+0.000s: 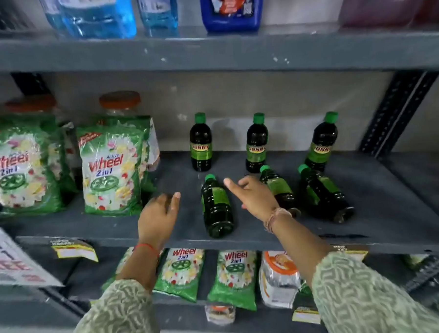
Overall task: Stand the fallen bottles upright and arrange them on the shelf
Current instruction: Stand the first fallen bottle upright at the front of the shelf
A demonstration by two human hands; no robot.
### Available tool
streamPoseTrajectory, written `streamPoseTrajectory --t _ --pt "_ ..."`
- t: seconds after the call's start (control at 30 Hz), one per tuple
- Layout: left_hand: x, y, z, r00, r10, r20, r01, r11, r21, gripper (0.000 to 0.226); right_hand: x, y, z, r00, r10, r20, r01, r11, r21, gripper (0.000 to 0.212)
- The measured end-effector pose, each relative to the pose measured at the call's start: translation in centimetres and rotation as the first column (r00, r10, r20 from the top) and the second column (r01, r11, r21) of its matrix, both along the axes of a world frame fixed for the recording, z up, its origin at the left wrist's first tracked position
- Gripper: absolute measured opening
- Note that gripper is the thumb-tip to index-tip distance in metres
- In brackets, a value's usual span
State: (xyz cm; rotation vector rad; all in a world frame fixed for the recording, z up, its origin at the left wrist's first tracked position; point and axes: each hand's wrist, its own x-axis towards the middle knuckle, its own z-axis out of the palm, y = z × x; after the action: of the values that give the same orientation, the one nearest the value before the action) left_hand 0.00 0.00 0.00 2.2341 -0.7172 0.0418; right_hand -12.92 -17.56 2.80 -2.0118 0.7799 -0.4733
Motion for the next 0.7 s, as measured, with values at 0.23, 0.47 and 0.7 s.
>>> streamPoseTrajectory --t 0.23,0.47,0.7 --pt "3.4 -0.3 -5.4 0.987 -0.151 -0.062 0.163 0.911 0.378 0.071 5.2 1.9 -2.6 0.951 0.023 -0.309 0.068 0.958 0.28 0.084" --pt "3.5 -1.0 -6.7 0.982 -0.174 0.067 0.116 0.85 0.513 0.074 6.9 1.4 -4.6 0.981 -0.194 -0.006 0.19 0.953 0.235 0.05" --pt "3.8 -1.1 -7.1 0.984 -0.161 0.08 0.098 0.853 0.512 0.071 6.7 0.3 -6.0 0.93 -0.188 0.317 0.196 0.981 0.004 0.073"
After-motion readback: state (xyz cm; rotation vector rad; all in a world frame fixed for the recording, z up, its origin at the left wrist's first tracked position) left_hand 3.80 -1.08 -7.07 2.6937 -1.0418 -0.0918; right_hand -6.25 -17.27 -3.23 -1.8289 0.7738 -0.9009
